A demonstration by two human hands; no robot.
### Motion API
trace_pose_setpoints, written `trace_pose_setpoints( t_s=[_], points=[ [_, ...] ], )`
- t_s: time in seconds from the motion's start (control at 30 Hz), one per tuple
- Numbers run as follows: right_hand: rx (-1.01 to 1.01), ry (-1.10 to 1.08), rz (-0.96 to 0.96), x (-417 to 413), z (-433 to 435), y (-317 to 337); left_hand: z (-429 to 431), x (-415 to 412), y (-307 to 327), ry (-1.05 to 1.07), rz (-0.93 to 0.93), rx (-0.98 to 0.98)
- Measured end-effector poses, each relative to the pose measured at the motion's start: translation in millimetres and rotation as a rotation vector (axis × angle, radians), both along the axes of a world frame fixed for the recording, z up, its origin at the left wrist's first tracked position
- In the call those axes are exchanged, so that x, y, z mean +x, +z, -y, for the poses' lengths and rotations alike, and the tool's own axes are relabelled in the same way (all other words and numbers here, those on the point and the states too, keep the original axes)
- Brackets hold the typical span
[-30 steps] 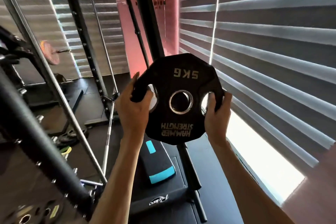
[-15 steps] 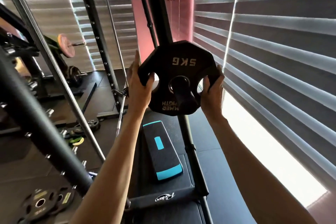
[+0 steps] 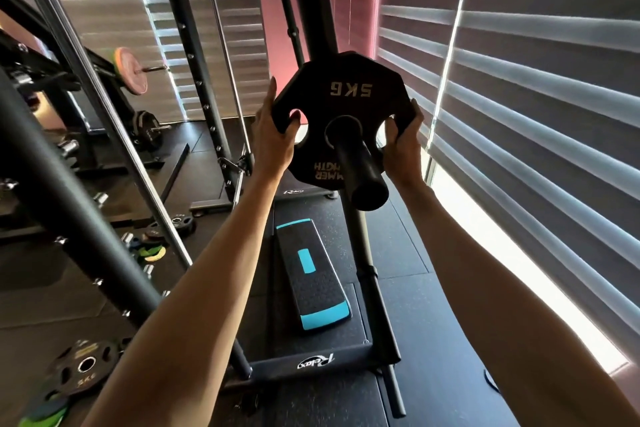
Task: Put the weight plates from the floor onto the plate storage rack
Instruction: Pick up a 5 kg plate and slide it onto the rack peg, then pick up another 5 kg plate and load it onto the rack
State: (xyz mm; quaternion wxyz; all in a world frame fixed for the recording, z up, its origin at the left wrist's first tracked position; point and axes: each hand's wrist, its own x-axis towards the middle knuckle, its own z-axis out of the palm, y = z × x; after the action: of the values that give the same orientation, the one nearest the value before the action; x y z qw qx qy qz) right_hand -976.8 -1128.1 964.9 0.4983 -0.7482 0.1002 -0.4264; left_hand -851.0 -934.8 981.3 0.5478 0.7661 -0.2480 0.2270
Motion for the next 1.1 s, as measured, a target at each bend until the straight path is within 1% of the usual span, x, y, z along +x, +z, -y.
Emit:
trace_pose_setpoints(
  t_s=[0.07, 0.13, 0.23, 0.3, 0.4, 0.47, 0.53, 0.6, 0.7, 0.77, 0.93, 1.0, 1.1],
  points=[
    [0.032, 0.015, -0.049, 0, 1, -2, -1, -4, 1, -0.005, -0.009, 0.005],
    [0.063, -0.018, -0.107, -5, -4, -5, -3, -15, 0, 0.001, -0.065, 0.000],
    [0.164, -0.069, -0.164, -13, -20, -31, -13, -40, -15, 0.016, -0.139, -0.039],
    [0.250, -0.073, -0.215, -14, -37, -62, -27, -53, -39, 0.046, -0.205, -0.065],
    [0.318, -0.062, -0.391, -19, -72, -106, -61, -65, -84, 0.112, -0.315, -0.035],
    [0.316, -0.004, -0.514, -22, -104, -133, -90, -73, -119, 0.109, -0.462, -0.033],
    [0.261, 0.107, -0.623, -21, -140, -164, -126, -84, -154, 0.115, -0.621, -0.035],
    [0.178, 0.207, -0.765, -12, -176, -201, -171, -95, -192, 0.166, -0.752, 0.000],
    [0.023, 0.404, -0.955, -10, -250, -240, -251, -115, -248, 0.282, -0.888, 0.119],
    [-0.063, 0.520, -1.041, -11, -307, -258, -307, -135, -277, 0.365, -0.953, 0.210],
    [-0.351, 0.791, -1.151, -6, -457, -299, -446, -169, -331, 0.491, -1.107, 0.388],
    [-0.432, 0.877, -1.177, -2, -521, -310, -499, -175, -348, 0.566, -1.170, 0.443],
    [-0.570, 0.973, -1.245, 7, -608, -321, -577, -173, -375, 0.602, -1.228, 0.546]
  ],
)
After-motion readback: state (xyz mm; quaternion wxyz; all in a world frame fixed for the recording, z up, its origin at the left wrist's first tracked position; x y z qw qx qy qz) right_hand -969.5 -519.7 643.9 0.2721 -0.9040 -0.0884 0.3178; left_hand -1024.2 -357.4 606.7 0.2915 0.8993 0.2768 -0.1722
